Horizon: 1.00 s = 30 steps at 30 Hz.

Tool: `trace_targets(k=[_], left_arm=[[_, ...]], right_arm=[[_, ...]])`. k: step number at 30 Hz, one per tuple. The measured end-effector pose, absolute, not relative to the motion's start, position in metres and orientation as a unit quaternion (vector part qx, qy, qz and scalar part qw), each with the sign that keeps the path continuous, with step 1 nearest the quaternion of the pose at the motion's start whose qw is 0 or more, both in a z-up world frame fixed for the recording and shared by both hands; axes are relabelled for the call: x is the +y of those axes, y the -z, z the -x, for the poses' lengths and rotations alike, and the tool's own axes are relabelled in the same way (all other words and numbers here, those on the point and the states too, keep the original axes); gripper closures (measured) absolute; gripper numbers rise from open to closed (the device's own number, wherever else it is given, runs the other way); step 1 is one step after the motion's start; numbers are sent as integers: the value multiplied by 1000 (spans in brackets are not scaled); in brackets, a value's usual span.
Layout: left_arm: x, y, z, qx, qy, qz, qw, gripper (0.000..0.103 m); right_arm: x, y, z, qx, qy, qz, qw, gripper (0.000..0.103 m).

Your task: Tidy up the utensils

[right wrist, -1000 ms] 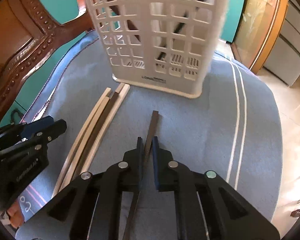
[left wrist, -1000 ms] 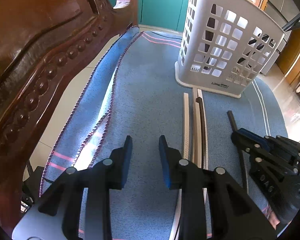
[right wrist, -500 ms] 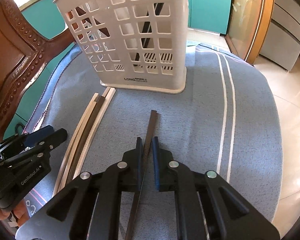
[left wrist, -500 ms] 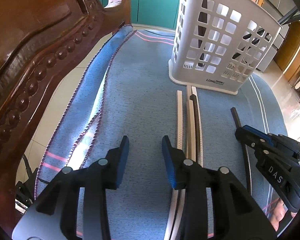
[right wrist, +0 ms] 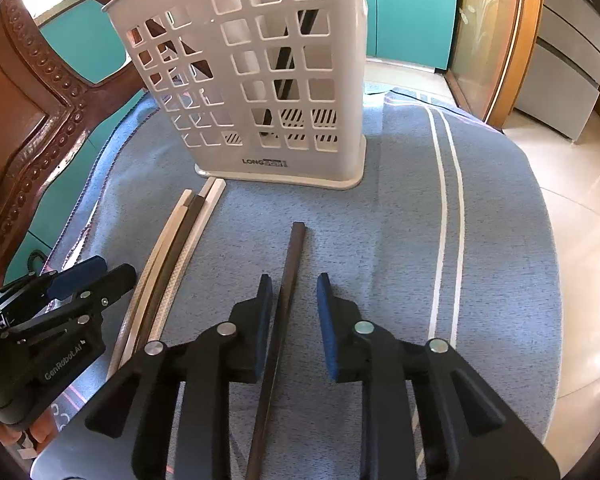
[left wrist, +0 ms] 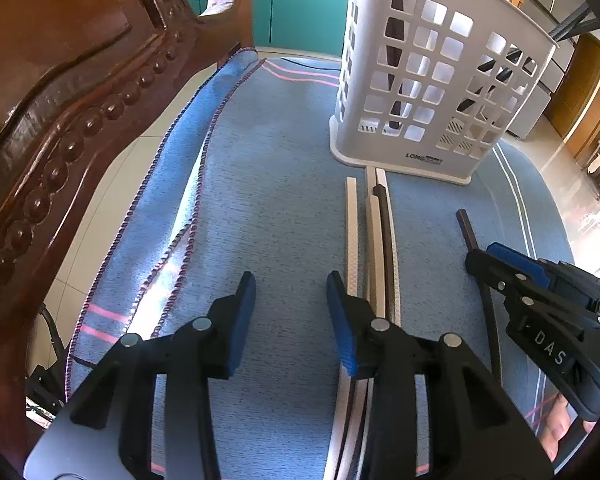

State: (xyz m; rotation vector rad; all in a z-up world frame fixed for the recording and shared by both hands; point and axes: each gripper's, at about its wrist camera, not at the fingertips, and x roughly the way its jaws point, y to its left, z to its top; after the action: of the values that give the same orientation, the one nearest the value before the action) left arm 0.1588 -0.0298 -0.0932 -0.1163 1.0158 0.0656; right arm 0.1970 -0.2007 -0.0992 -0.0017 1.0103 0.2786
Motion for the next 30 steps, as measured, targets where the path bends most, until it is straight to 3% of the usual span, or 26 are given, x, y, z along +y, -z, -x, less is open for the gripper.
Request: trace_targets(k=[6, 30], left_arm=[[-36, 94, -158, 486, -27, 50, 872, 63], [-39, 94, -156, 486, -29, 49, 872, 62]], right_arm=[[-196, 100, -195, 479, -136, 10, 867, 70], [-187, 100, -193, 475, -135, 16, 869, 65]])
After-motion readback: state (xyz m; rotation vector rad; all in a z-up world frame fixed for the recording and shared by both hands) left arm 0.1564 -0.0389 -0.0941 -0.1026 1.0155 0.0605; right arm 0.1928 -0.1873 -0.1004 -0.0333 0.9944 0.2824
